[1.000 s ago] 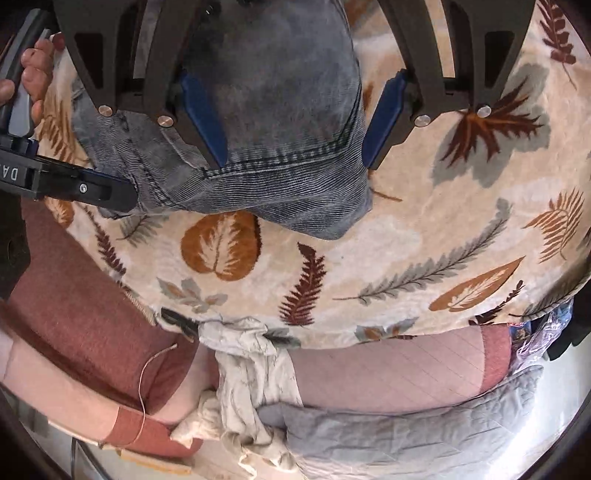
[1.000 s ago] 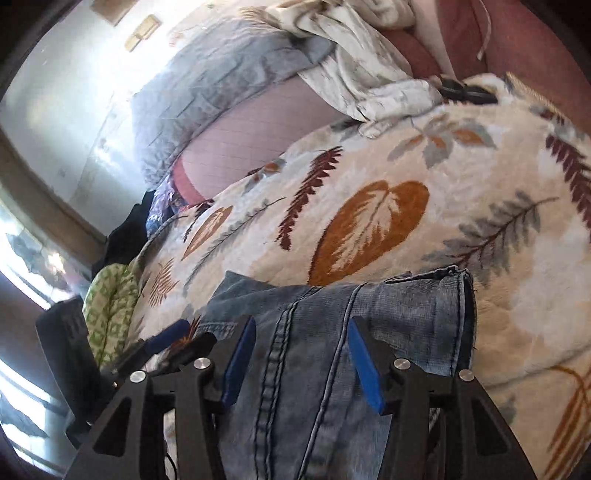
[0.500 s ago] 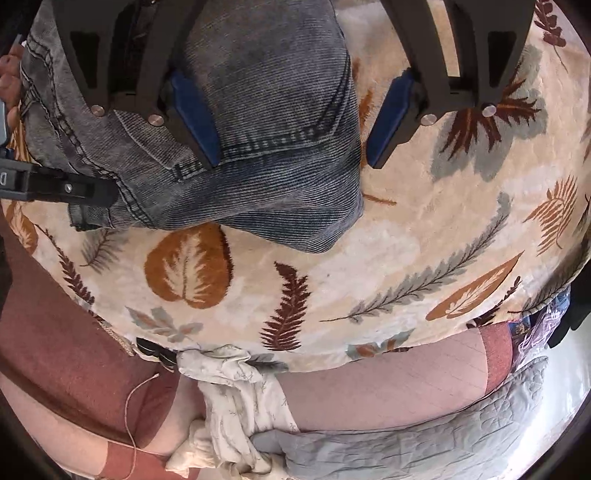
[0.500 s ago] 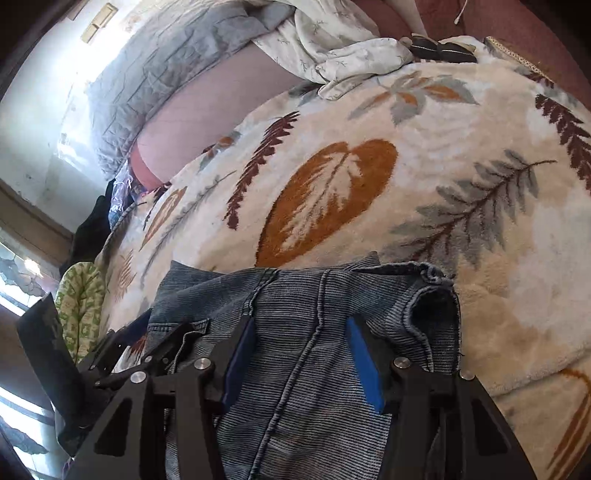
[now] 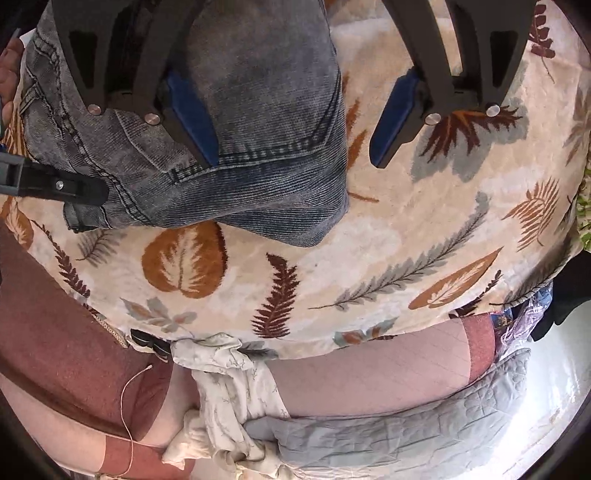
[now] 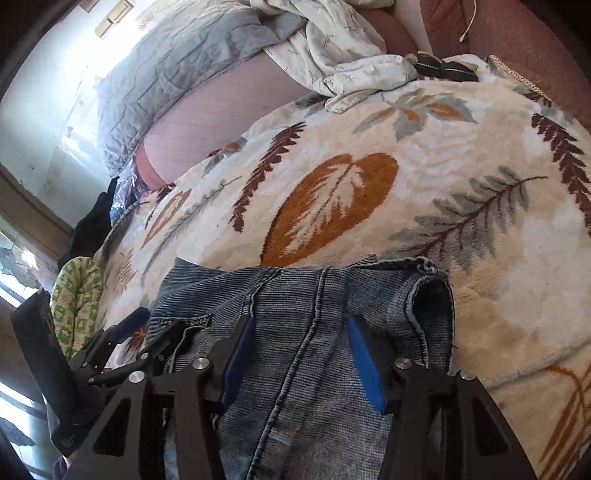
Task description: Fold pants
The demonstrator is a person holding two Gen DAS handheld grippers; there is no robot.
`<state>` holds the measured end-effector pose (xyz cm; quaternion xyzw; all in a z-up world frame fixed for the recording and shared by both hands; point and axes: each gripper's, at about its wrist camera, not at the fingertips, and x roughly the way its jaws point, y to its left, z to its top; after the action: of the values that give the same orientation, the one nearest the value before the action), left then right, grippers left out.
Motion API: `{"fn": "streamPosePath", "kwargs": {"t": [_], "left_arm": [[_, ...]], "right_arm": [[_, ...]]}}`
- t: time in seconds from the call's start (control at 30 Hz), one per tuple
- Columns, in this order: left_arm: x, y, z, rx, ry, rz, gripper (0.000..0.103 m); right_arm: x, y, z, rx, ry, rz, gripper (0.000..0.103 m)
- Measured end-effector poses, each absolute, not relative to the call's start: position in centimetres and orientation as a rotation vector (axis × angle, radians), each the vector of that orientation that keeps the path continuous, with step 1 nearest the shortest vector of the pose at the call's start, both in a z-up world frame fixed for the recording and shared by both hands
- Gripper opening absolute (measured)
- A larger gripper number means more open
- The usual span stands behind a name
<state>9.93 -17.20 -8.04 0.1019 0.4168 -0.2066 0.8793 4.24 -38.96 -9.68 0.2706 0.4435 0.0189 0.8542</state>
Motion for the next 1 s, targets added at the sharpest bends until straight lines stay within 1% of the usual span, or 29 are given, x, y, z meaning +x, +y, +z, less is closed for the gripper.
{"fn": "streamPosePath", "kwargs": {"t": [0.17, 0.3, 0.53, 0.67, 1.0], "left_arm": [[8.7, -16.7, -6.8, 0.221, 0.831, -0.428, 0.085], [7.6, -16.3, -5.9, 0.231, 0.799, -0.429, 0.085], [5.9, -15.5, -4.5, 0.239, 0.767, -0.425, 0.085], [5.6, -14.6, -4.2, 0.203, 0.792, -0.431, 0.085], [4.9, -10.3, -5.7, 0.078, 0.936, -0.419, 0.085]], "right_arm": [[3.1, -38.8, -8.2, 0.566, 0.886, 0.040, 0.061], [1.9, -39.1, -7.2, 0.572, 0.851, 0.036, 0.065], [-0.8, -40.6, -6.5, 0.596, 0.832, 0.003, 0.066], [-2.4, -41.7, -6.8, 0.614, 0.840, 0.001, 0.071], [-4.1, -43.0, -8.6, 0.672, 0.924, 0.051, 0.072]]}}
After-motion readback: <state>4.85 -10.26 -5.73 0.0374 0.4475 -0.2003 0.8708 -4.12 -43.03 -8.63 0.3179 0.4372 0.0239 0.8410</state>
